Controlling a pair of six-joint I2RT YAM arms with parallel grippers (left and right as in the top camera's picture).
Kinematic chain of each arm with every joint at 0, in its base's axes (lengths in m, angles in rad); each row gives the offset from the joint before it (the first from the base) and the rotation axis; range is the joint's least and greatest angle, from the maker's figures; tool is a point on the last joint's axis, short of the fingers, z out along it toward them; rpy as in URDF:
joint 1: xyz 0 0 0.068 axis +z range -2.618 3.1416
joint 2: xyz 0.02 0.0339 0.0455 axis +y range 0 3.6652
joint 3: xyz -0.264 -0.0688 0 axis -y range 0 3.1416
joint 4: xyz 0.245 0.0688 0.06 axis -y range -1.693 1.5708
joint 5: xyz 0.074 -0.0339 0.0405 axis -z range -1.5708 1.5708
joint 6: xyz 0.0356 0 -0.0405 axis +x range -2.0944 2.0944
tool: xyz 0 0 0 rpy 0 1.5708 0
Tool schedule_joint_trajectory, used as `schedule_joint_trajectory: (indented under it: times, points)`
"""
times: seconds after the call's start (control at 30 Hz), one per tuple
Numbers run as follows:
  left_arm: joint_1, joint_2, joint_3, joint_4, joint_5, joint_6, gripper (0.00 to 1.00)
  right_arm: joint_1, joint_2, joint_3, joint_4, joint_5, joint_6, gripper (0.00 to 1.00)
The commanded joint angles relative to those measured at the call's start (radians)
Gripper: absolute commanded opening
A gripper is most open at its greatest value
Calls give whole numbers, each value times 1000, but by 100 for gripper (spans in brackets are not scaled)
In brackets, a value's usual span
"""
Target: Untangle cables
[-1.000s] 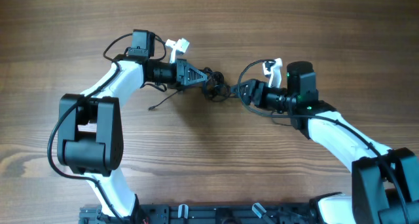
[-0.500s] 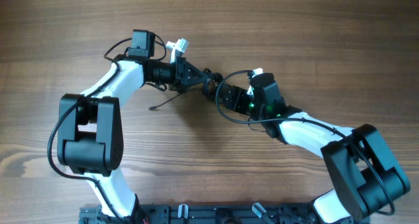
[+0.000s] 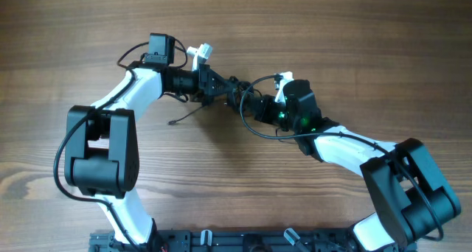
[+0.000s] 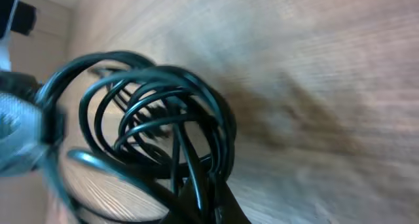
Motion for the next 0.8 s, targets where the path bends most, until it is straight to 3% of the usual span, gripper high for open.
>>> schedule_joint_trajectory:
  times: [0.0, 0.17, 0.2, 0.23, 0.33, 0.37, 0.43, 0.5, 0.53, 0.57, 0.6, 0.63, 0.67, 0.73, 0.77]
  points:
    - [-2, -22, -1, -2, -415, -103, 4, 0, -50, 3, -62, -18, -26, 4]
    - [-8, -22, -1, -3, -468, -139, 15, 0, -213, 32, -166, -46, 55, 5]
    - [-12, -22, -1, -3, -468, -139, 24, 1, -227, 32, -177, -47, 74, 21]
    - [-15, -22, -1, -3, -468, -138, 40, 4, -229, 32, -192, -47, 74, 29]
    - [-18, -25, -1, -8, -468, -114, 66, 4, -228, 31, -287, -46, 61, 51]
    - [-18, -29, -1, -12, -468, -108, 71, 4, -228, 31, -302, -46, 54, 56]
    - [-18, -58, -1, -24, -468, -101, 77, 4, -228, 31, -330, -50, -5, 86]
    - [-28, -103, -1, -53, -468, -49, 77, 0, -228, 31, -328, -33, -45, 95]
    - [-38, -125, -1, -64, -468, -31, 77, -7, -229, 31, -326, 10, -69, 83]
    - [-66, -148, -1, -69, -468, -5, 76, -36, -229, 31, -336, 35, -42, 55]
    - [-90, -153, -1, -68, -475, 10, 75, -72, -229, 31, -353, 34, 9, 43]
    - [-120, -153, -1, -68, -494, 13, 72, -121, -229, 31, -381, 34, 51, 23]
    - [-150, -153, -1, -66, -540, 11, 67, -164, -229, 31, -406, 30, 65, 15]
    - [-223, -153, -1, -61, -745, -111, 59, -267, -229, 31, -497, -8, 50, 15]
    - [-253, -153, -1, -68, -821, -148, 57, -290, -228, 31, -525, -19, 29, 23]
